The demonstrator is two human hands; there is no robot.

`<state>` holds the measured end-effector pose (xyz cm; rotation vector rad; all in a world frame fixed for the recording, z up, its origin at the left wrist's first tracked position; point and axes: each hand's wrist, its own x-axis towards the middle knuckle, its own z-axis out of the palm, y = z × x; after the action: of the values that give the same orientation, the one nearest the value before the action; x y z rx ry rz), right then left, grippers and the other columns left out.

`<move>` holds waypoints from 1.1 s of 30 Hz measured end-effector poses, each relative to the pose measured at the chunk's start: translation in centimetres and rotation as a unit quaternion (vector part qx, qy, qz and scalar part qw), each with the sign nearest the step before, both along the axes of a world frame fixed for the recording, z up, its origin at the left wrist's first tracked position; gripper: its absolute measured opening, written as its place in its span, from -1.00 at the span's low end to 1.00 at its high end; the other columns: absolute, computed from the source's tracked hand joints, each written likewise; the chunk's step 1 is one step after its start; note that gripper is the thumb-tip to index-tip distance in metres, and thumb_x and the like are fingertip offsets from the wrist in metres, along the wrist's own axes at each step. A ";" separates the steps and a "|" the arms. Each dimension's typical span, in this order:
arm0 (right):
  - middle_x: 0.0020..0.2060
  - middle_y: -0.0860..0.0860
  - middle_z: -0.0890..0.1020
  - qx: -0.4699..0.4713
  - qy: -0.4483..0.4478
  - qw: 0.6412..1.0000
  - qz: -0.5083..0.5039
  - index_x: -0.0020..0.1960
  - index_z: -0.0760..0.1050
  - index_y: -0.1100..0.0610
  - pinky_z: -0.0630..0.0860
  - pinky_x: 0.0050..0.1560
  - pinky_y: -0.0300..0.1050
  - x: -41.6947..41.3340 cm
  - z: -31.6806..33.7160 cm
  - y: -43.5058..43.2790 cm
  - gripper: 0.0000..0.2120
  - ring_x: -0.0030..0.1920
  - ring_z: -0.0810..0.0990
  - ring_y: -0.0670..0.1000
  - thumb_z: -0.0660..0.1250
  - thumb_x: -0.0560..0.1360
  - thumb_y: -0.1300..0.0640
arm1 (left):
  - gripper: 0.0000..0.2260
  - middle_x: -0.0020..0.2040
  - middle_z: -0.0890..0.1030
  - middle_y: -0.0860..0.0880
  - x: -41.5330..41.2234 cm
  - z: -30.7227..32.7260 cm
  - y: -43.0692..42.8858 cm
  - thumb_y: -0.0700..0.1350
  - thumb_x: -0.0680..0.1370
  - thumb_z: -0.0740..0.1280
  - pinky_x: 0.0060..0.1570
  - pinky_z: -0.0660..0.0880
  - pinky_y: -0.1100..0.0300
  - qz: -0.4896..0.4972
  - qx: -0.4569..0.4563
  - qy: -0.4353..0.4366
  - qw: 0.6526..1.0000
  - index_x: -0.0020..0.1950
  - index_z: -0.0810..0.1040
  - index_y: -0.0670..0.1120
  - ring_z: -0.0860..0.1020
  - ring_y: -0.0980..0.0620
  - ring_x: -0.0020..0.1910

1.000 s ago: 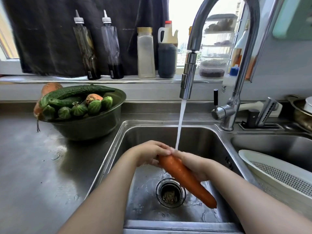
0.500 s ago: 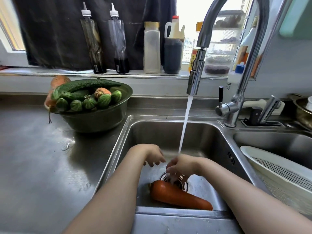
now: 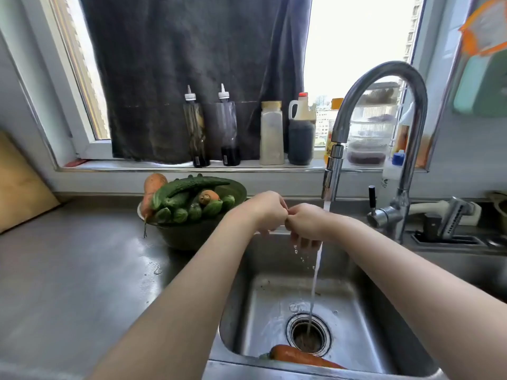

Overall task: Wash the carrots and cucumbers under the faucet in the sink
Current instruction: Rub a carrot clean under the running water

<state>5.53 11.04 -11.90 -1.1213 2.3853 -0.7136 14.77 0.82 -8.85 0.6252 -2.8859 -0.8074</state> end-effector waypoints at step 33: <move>0.07 0.08 0.70 0.063 0.221 0.966 0.116 0.22 0.67 0.06 0.60 0.13 -0.05 4.2 5.5 -20.5 -0.69 0.06 0.64 0.12 0.40 0.49 0.06 | -0.56 0.45 0.52 -0.02 7.4 3.3 -20.2 -0.02 0.59 0.36 0.40 0.40 0.04 0.100 -0.164 -0.028 0.981 0.48 0.48 0.04 0.47 -0.07 0.42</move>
<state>9.74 -9.43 -6.44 -1.6041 2.5407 -0.2454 22.17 -19.33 -5.54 0.8870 -2.8468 -0.2824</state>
